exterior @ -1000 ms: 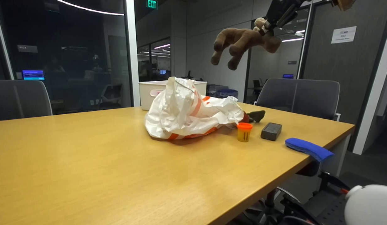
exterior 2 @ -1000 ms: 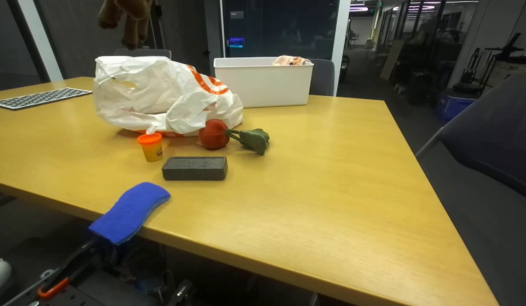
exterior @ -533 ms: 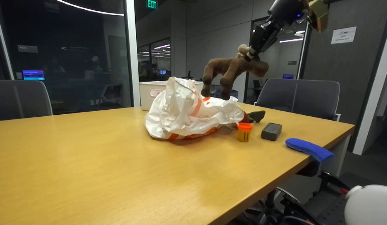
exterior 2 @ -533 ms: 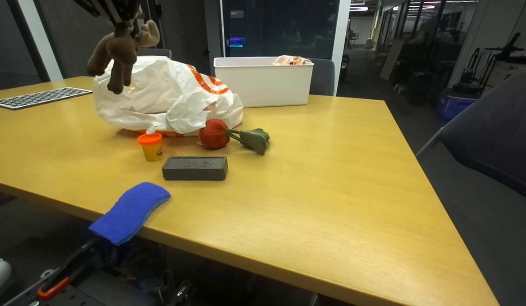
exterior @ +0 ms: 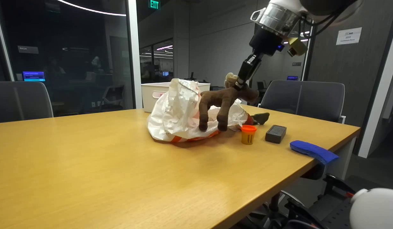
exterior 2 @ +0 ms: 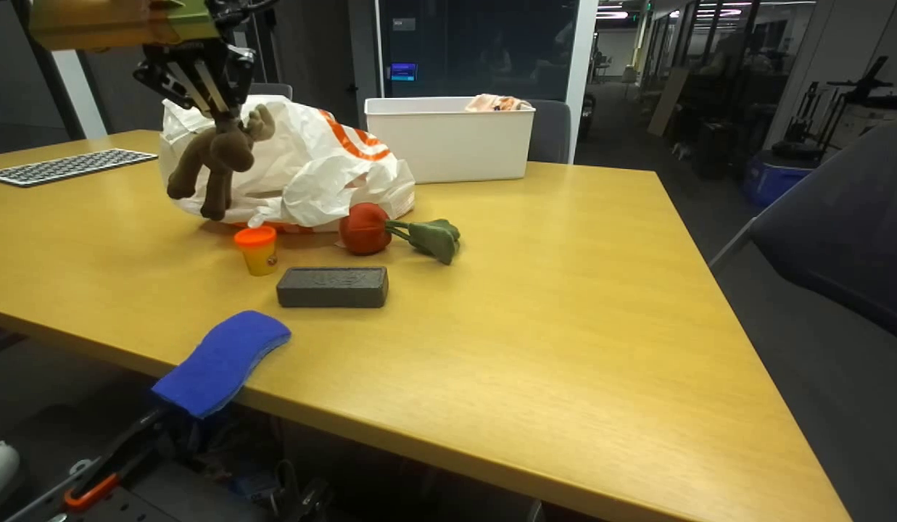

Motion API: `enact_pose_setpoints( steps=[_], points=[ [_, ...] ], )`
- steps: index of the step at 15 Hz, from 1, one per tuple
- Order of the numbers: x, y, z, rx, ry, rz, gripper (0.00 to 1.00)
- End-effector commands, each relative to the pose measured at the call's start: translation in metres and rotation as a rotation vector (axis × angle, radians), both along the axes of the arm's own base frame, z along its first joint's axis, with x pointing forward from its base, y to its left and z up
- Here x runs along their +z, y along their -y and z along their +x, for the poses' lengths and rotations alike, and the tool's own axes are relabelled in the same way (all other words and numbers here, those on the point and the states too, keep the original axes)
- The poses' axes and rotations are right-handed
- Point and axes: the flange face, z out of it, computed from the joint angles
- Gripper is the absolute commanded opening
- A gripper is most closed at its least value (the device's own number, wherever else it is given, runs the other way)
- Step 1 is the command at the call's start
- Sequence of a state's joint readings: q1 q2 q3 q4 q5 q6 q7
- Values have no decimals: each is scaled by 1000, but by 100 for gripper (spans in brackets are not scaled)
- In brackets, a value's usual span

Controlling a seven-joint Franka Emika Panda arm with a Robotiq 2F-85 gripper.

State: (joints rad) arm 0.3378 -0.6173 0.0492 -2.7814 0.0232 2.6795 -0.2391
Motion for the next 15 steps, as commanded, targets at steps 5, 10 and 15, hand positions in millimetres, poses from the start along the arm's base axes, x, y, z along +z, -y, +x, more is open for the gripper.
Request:
enact_pose_setpoints(
  steps=[5,10,15],
  points=[
    [-16,-42,18,86,217,-90,4],
    [5,-56,28,60,346,-76,4],
    [-22,-60,26,61,414,-91,4]
  ],
)
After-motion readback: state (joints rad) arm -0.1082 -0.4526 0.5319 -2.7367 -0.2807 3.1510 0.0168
